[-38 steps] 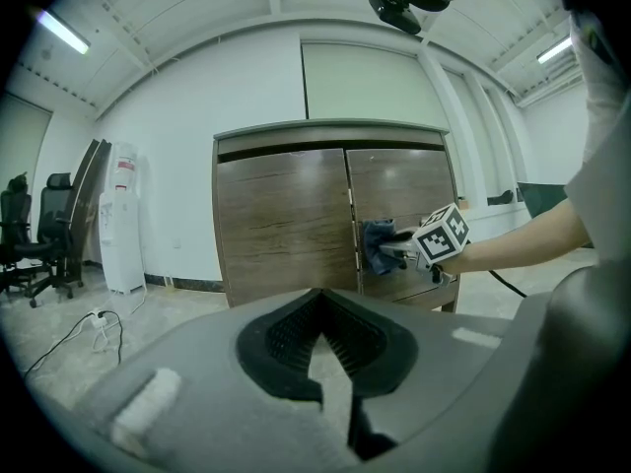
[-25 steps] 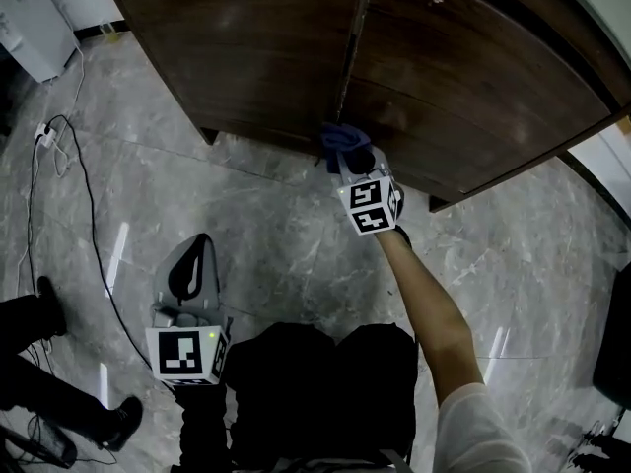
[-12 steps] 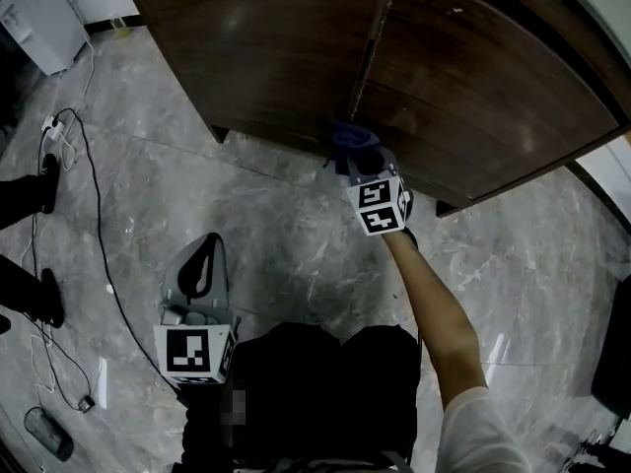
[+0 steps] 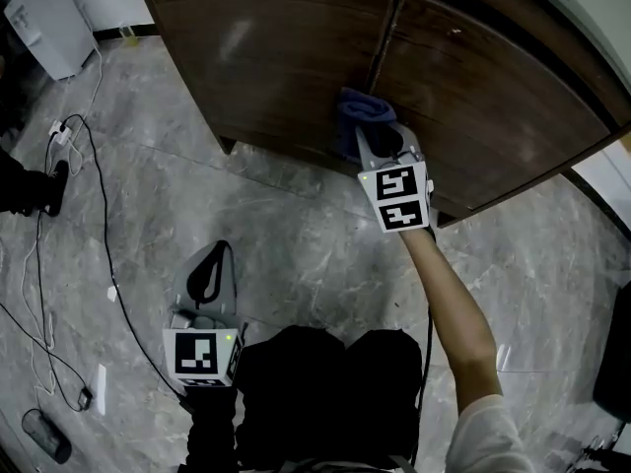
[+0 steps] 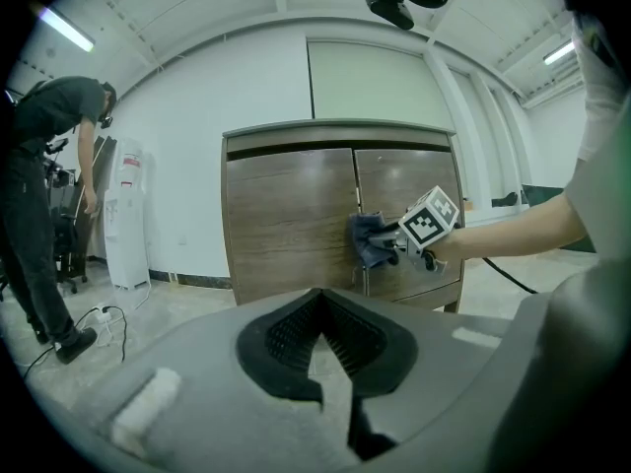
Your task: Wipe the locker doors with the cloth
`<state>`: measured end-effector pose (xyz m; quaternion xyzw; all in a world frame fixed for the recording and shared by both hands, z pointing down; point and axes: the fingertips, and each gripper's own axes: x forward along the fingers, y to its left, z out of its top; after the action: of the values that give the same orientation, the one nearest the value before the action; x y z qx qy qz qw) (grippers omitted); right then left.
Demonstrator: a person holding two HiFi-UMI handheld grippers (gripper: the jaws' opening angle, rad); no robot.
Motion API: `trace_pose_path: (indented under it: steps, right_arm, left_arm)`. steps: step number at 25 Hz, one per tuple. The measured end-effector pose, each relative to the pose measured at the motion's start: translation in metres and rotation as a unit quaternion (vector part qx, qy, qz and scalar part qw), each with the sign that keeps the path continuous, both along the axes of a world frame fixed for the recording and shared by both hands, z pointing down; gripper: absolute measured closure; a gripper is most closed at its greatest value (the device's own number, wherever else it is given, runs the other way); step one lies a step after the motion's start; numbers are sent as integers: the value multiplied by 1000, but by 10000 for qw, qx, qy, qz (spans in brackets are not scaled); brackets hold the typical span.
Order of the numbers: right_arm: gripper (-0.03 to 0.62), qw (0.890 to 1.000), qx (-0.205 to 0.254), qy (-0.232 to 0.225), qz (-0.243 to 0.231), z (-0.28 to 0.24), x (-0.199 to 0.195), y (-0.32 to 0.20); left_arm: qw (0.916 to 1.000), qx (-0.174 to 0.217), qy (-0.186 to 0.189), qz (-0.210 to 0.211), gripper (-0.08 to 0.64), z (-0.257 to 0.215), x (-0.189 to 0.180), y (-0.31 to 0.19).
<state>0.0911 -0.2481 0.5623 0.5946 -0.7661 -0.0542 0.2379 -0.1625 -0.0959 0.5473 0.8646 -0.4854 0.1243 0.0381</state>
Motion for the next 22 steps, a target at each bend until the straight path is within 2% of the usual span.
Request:
trace_pose_path:
  steps: [8, 22]
  right_arm:
    - [520, 9991, 398, -114, 41, -87, -4, -6]
    - [520, 9955, 902, -285, 102, -186, -7, -15]
  left_arm:
    - [10000, 13, 93, 21, 558, -4, 1, 3]
    - [9999, 40, 147, 48, 558, -8, 0, 6]
